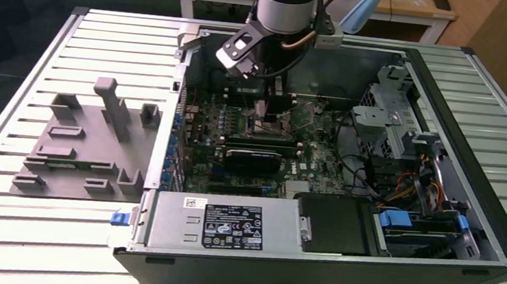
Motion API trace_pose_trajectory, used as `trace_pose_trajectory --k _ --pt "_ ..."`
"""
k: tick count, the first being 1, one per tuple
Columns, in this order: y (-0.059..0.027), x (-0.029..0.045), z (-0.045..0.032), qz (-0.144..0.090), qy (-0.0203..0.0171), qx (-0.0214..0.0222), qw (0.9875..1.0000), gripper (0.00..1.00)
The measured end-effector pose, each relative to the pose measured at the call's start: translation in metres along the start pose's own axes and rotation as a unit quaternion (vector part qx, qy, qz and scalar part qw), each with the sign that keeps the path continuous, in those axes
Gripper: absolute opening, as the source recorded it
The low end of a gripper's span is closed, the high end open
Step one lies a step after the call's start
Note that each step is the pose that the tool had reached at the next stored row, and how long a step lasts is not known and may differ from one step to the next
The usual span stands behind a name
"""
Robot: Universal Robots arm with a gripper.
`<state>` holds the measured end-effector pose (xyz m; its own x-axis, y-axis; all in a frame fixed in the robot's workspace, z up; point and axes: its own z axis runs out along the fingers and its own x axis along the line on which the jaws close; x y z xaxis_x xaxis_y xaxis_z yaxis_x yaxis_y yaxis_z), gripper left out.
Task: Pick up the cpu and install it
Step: 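Place the cpu into insertion slot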
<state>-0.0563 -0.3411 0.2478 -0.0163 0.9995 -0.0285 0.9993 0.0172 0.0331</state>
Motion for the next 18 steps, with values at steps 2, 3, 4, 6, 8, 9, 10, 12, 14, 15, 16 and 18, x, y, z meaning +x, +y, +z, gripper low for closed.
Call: trace_pose_trajectory --k 2,3,4,6,8,9,10,12,14,15,16,18 --pt "-0.0001 0.0 0.0011 0.003 0.0026 -0.0002 1.0 0.54" --pt "-0.0001 0.0 0.0018 0.005 0.0036 -0.0005 1.0 0.54" --pt "-0.0001 0.0001 0.0025 0.006 0.0044 -0.0007 1.0 0.54" --pt "-0.0002 0.0001 0.0044 0.009 0.0061 -0.0008 0.9999 0.54" --pt "-0.0002 0.0002 0.0065 0.012 0.0073 -0.0008 0.9999 0.54" --pt "-0.0002 0.0002 0.0076 0.013 0.0074 -0.0008 0.9999 0.54" --pt "0.0 0.0002 0.0086 0.015 0.0073 -0.0007 0.9999 0.54" --pt "0.0009 0.0002 0.0104 0.02 0.0073 -0.0006 0.9998 0.54" --pt "0.0022 0.0003 0.0116 0.025 0.0071 -0.0005 0.9997 0.54" --pt "0.0029 0.0003 0.0123 0.028 0.0071 -0.0005 0.9996 0.54" --pt "0.0037 0.0003 0.0128 0.03 0.007 -0.0004 0.9995 0.54" --pt "0.0049 0.0005 0.0139 0.035 0.0068 -0.0003 0.9994 0.54"
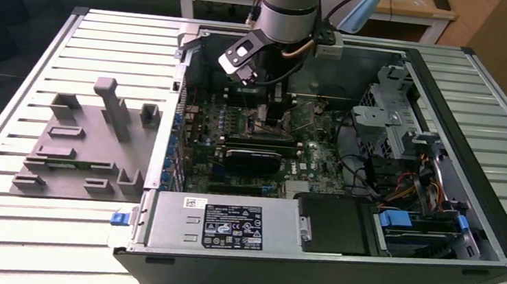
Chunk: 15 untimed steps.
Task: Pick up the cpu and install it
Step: 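Place the cpu into insertion slot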
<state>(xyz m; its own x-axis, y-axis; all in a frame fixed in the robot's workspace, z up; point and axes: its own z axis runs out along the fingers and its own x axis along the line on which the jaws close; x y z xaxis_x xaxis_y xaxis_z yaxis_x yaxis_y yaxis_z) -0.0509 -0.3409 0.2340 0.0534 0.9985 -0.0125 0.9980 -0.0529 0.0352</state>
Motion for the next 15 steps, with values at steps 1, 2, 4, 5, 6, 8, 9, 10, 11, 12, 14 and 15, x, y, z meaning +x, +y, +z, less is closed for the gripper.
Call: trace_pose_trajectory --k 1,2,4,5,6,8,9,10,11,12,14,15 --pt "0.0003 0.0003 0.0006 0.002 -0.0001 0.0001 1.0 0.54" --pt "0.0005 0.0007 0.0012 0.002 -0.0002 0.0001 1.0 0.54" --pt "0.0008 0.0016 0.0026 0.003 -0.0002 0.0001 1.0 0.54" --pt "0.0009 0.0022 0.0035 0.003 -0.0001 0.0 1.0 0.54" --pt "0.001 0.0029 0.0044 0.003 -0.0005 0.0 1.0 0.54" --pt "0.0011 0.0084 0.0093 0.002 -0.0146 -0.0007 0.9999 0.54" --pt "0.0012 0.0094 0.01 0.002 -0.0194 -0.0011 0.9998 0.54" --pt "0.0013 0.0104 0.0107 0.002 -0.0242 -0.0014 0.9997 0.54" --pt "0.0014 0.0112 0.0112 0.002 -0.0276 -0.0016 0.9996 0.54" --pt "0.0015 0.0119 0.012 0.002 -0.0296 -0.0016 0.9996 0.54" --pt "0.0017 0.0128 0.0135 0.002 -0.0299 -0.0017 0.9996 0.54" --pt "0.0016 0.013 0.0143 0.001 -0.0299 -0.0017 0.9995 0.54"
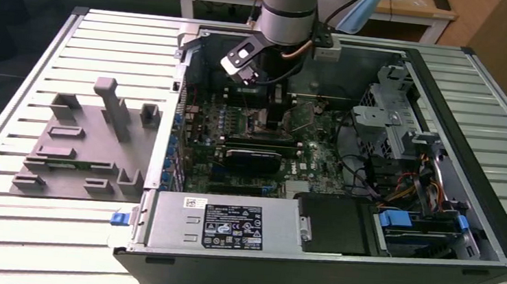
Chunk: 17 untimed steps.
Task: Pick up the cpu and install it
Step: 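Place the cpu into insertion slot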
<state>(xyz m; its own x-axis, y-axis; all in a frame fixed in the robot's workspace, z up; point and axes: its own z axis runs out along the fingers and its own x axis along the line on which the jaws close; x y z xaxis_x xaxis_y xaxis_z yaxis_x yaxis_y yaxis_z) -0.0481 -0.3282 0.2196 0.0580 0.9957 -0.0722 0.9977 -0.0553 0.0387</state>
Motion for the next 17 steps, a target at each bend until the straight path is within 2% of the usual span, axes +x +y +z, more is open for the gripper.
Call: trace_pose_trajectory --k 7,10,11,13,17 --pt "-0.0002 0.0008 0.0036 -0.008 0.0011 -0.0005 1.0 0.54" --pt "-0.0003 0.0012 0.0041 -0.011 0.0077 -0.0003 0.9999 0.54" --pt "-0.0003 0.0013 0.0043 -0.012 0.0109 -0.0001 0.9999 0.54" --pt "-0.0003 0.0014 0.0047 -0.013 0.0145 0.0 0.9998 0.54" --pt "-0.0004 0.0015 0.007 -0.014 0.0149 0.0 0.9998 0.54"
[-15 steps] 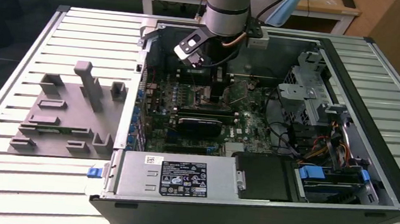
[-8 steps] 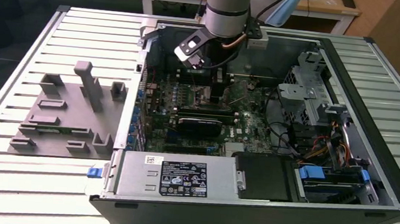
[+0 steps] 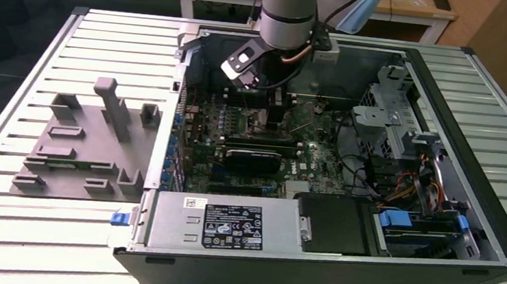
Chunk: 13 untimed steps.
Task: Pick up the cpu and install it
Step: 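Place the cpu into insertion slot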
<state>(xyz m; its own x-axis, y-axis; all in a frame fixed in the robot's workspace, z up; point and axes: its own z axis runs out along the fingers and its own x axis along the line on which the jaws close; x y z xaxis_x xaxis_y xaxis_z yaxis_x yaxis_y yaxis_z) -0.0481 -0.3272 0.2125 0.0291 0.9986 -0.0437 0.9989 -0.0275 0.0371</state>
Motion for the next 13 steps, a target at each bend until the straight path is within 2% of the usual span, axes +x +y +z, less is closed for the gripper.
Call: trace_pose_trajectory --k 8,13 --pt "-0.0003 0.0003 0.0071 0.0 0.0001 0.0001 1.0 0.54" --pt "-0.0006 0.0012 0.009 0.0 0.0 0.0002 1.0 0.54"
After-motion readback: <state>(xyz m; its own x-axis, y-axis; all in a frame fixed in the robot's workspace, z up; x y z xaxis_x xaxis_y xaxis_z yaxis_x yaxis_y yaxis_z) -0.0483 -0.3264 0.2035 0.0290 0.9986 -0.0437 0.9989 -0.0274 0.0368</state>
